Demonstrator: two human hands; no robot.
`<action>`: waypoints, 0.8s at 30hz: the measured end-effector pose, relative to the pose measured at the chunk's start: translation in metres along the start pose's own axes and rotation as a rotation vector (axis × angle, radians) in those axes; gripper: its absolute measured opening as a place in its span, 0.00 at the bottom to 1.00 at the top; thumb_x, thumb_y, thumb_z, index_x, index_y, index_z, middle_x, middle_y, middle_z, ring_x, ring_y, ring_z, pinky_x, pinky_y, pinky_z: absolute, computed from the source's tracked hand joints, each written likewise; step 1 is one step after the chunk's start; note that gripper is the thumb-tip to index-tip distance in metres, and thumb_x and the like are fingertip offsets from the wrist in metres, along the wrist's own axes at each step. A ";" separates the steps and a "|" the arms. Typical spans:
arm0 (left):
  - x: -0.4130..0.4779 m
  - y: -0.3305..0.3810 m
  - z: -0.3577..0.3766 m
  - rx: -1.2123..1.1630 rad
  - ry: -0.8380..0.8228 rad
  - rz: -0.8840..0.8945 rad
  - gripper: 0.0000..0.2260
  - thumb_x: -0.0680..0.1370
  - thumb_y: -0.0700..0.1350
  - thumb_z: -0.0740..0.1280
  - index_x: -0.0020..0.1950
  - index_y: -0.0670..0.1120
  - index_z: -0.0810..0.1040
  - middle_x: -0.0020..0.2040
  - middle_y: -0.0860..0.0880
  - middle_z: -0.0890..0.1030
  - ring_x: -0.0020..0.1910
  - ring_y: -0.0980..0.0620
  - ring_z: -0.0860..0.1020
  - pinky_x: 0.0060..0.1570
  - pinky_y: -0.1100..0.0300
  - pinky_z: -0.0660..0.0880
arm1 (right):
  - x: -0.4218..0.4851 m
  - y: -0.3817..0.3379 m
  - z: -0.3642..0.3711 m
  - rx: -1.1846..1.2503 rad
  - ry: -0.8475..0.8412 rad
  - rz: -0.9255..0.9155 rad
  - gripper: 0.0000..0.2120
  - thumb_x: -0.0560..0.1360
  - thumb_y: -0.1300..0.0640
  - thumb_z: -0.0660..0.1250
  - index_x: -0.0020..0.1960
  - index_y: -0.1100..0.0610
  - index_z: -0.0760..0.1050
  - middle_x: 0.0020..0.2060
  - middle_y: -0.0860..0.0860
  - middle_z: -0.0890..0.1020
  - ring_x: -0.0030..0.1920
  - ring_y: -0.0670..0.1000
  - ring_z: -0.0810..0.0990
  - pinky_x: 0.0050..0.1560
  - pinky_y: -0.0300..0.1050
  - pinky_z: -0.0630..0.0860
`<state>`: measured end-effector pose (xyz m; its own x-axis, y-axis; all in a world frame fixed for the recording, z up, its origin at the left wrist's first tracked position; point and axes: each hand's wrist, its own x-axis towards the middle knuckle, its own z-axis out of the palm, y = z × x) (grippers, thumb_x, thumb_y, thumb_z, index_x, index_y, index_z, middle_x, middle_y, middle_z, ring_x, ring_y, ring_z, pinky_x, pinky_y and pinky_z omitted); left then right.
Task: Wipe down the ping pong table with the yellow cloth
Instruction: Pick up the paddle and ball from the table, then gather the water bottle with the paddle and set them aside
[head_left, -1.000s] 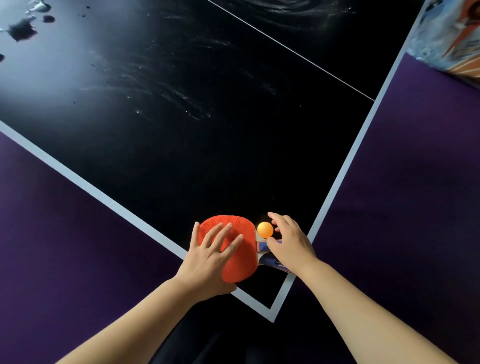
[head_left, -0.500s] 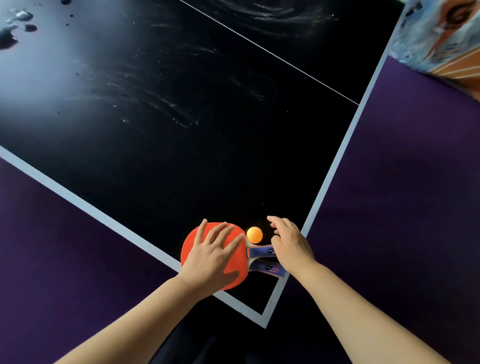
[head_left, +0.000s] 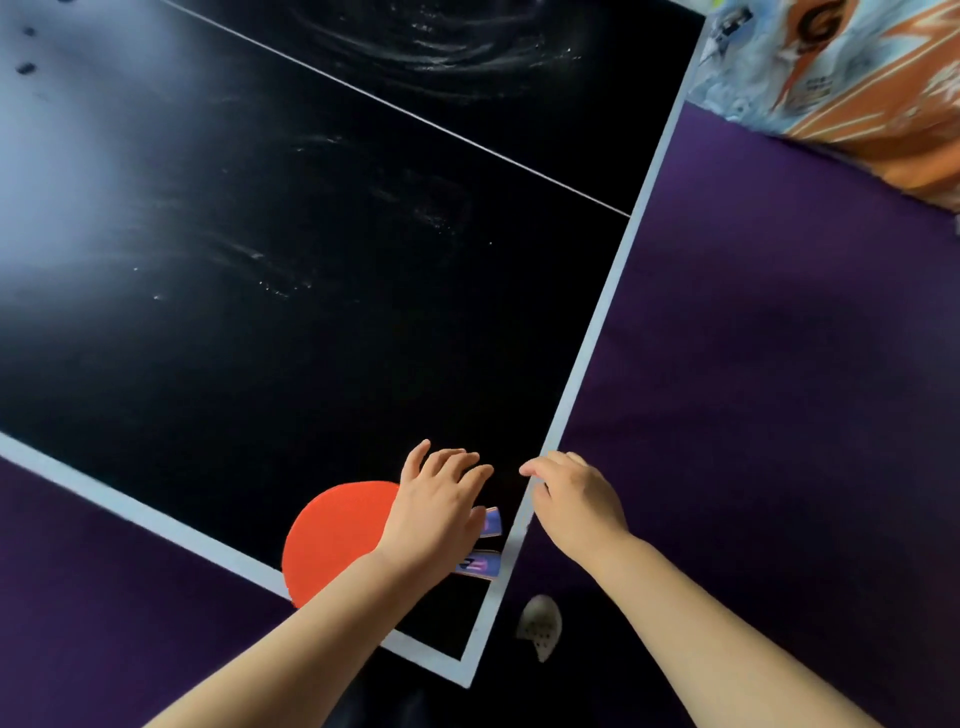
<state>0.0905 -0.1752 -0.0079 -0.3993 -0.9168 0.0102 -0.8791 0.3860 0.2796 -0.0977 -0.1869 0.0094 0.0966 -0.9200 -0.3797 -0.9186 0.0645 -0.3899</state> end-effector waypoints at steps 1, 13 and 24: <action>0.010 0.010 -0.001 -0.001 0.008 0.000 0.21 0.61 0.50 0.77 0.54 0.51 0.82 0.52 0.53 0.82 0.55 0.51 0.79 0.61 0.45 0.70 | 0.001 0.008 -0.008 -0.038 0.016 0.009 0.17 0.80 0.61 0.57 0.65 0.50 0.76 0.59 0.47 0.78 0.58 0.52 0.74 0.54 0.44 0.72; 0.167 0.195 0.021 -0.038 -0.169 -0.137 0.12 0.68 0.47 0.72 0.50 0.51 0.83 0.42 0.54 0.81 0.44 0.51 0.80 0.44 0.57 0.75 | 0.020 0.209 -0.149 -0.410 0.088 -0.108 0.06 0.78 0.58 0.61 0.51 0.53 0.78 0.44 0.49 0.80 0.47 0.51 0.78 0.49 0.45 0.72; 0.317 0.241 0.017 0.059 -0.162 -0.122 0.13 0.77 0.49 0.61 0.61 0.53 0.76 0.55 0.55 0.79 0.58 0.53 0.74 0.57 0.60 0.67 | 0.108 0.303 -0.256 -0.516 -0.010 -0.076 0.15 0.69 0.58 0.73 0.35 0.52 0.66 0.33 0.49 0.78 0.32 0.51 0.75 0.33 0.43 0.65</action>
<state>-0.2520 -0.3711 0.0466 -0.3210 -0.9305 -0.1765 -0.9354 0.2824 0.2126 -0.4636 -0.3660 0.0648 0.1717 -0.9108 -0.3754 -0.9780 -0.2036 0.0466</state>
